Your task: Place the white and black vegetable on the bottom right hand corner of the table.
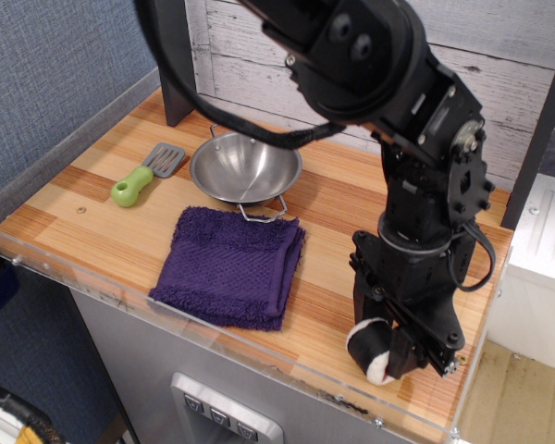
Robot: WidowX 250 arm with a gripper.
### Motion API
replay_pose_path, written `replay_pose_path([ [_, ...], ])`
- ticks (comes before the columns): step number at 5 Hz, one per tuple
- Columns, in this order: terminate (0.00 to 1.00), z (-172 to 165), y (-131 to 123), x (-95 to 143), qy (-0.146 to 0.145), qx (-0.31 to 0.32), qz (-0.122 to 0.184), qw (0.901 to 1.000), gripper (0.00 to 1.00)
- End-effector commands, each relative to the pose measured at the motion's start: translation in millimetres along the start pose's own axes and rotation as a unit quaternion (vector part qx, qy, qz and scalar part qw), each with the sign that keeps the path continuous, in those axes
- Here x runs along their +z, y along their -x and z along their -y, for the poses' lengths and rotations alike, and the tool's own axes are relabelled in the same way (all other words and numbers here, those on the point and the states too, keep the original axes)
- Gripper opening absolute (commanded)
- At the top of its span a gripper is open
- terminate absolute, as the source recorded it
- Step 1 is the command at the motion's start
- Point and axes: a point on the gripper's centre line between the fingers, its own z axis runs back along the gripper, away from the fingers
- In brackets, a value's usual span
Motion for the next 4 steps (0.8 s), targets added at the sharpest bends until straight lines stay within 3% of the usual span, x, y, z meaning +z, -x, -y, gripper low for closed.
replay_pose_path([
  [1, 0.0, 0.0, -0.1, 7.1, 0.005, -0.029, -0.008, 0.9995, 1.0],
  [4, 0.0, -8.3, 15.9, 9.9, 0.001, -0.029, -0.004, 0.9996, 1.0],
])
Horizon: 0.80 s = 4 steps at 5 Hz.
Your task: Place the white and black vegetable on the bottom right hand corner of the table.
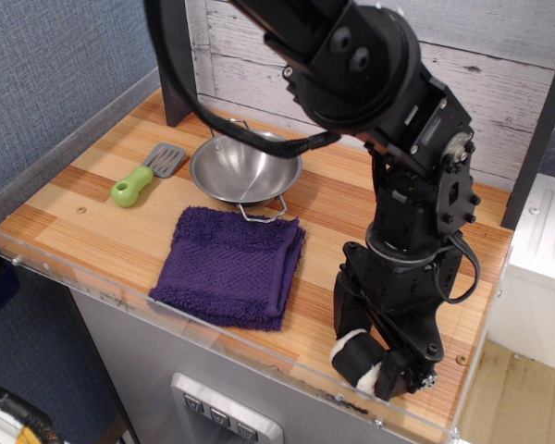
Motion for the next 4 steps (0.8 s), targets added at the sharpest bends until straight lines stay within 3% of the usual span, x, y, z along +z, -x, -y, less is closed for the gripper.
replay_pose_path([
  [1, 0.0, -7.8, 4.1, 19.7, -0.015, 0.0, 0.034, 0.9993, 1.0],
  [2, 0.0, -6.3, 1.4, 25.8, -0.012, 0.0, 0.044, 0.9989, 1.0],
  [4, 0.0, -1.4, -10.8, 89.2, -0.005, 0.013, 0.111, 0.9938, 1.0],
])
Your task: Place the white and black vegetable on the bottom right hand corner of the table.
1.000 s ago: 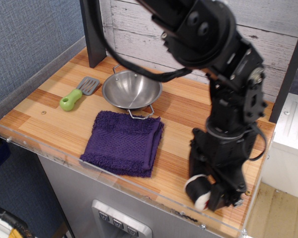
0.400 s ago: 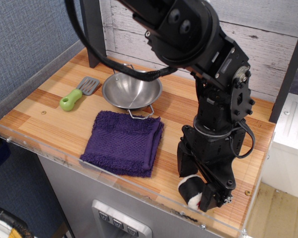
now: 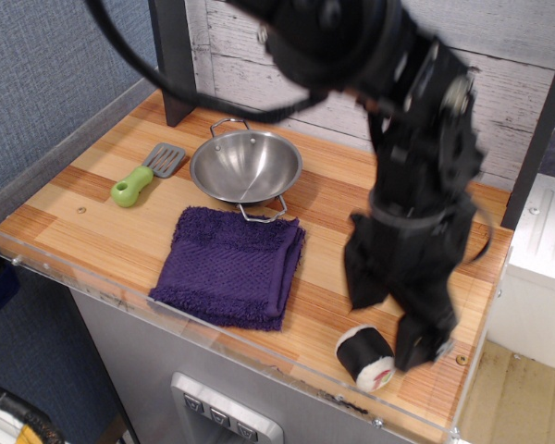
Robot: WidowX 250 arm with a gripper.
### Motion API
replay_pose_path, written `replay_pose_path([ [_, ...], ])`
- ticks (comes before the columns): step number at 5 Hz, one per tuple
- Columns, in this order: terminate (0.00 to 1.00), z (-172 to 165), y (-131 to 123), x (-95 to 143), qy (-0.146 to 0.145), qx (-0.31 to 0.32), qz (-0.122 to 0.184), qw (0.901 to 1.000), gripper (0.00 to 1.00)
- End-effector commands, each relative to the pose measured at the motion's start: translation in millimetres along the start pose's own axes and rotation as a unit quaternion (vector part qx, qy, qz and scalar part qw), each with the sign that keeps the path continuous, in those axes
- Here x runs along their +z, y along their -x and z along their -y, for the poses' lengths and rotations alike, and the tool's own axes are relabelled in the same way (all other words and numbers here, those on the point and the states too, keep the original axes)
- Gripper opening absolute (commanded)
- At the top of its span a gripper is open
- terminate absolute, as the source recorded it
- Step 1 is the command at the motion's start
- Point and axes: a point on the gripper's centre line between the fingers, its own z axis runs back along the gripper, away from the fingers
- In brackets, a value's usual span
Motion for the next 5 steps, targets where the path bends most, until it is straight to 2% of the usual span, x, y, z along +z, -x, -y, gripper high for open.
replay_pose_path([
  [1, 0.0, -9.8, -7.7, 75.6, -0.001, 0.042, 0.074, 0.9964, 1.0],
  [3, 0.0, -32.9, -3.2, 119.1, -0.039, 0.115, 0.104, 0.9872, 1.0],
  [4, 0.0, -39.3, 3.1, 134.3, -0.062, 0.144, 0.108, 0.9817, 1.0],
  [5, 1.0, -39.3, 3.1, 134.3, -0.062, 0.144, 0.108, 0.9817, 1.0],
])
